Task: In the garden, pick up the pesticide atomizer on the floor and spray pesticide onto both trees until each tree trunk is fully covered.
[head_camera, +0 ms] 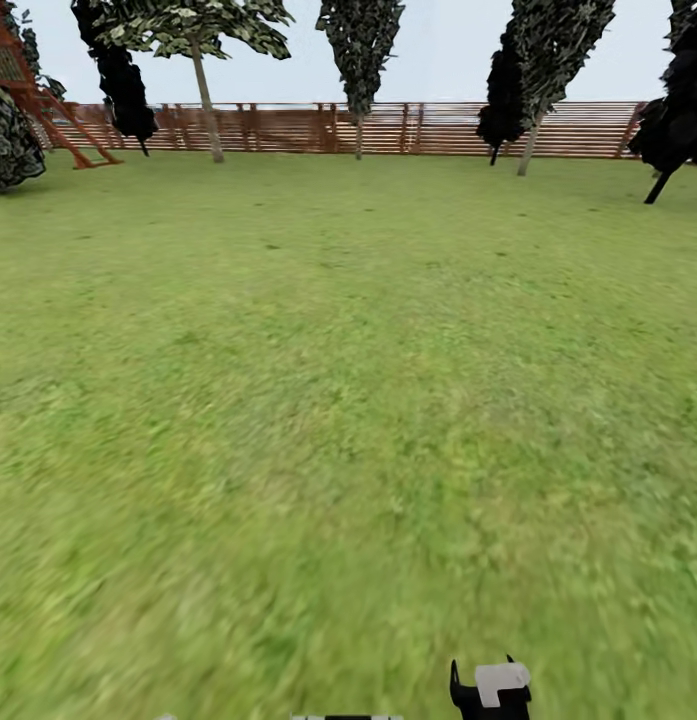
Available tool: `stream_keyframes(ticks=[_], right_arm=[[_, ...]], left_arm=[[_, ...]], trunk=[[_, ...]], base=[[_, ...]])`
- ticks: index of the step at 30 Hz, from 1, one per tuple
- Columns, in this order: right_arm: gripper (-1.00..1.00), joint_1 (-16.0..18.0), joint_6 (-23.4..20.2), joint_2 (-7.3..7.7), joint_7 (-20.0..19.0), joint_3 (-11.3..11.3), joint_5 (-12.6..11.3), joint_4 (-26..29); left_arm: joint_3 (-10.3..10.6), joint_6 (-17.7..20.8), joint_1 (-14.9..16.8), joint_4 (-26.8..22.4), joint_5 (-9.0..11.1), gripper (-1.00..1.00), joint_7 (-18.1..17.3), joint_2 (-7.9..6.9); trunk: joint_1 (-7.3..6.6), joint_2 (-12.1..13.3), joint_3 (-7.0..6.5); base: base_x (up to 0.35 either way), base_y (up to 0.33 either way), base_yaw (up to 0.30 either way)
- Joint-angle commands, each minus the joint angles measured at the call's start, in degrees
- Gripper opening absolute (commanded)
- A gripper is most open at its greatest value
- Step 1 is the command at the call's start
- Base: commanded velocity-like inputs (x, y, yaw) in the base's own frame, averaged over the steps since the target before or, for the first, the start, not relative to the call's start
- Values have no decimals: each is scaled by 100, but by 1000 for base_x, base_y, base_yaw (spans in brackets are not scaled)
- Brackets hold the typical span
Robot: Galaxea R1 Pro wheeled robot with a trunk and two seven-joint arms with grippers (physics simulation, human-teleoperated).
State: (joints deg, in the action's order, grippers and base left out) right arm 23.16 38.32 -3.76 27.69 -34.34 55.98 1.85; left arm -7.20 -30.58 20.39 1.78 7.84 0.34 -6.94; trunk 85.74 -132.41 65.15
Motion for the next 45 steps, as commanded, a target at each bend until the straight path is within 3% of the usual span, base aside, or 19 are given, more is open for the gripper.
stream_keyframes(ticks=[1,24,45], right_arm=[[100,0,0,-1,0,1,0,0],[100,-4,0,-3,0,7,-8,0],[100,-4,0,-2,-9,7,1,0]], left_arm=[[-1,0,0,-1,2,-100,-1,0],[-1,8,0,-3,7,-100,9,-17],[-9,17,0,-2,26,-100,27,-35]], trunk=[[0,0,0],[0,0,-24],[0,0,-200]], base=[[324,137,281],[329,53,274],[336,0,92]])
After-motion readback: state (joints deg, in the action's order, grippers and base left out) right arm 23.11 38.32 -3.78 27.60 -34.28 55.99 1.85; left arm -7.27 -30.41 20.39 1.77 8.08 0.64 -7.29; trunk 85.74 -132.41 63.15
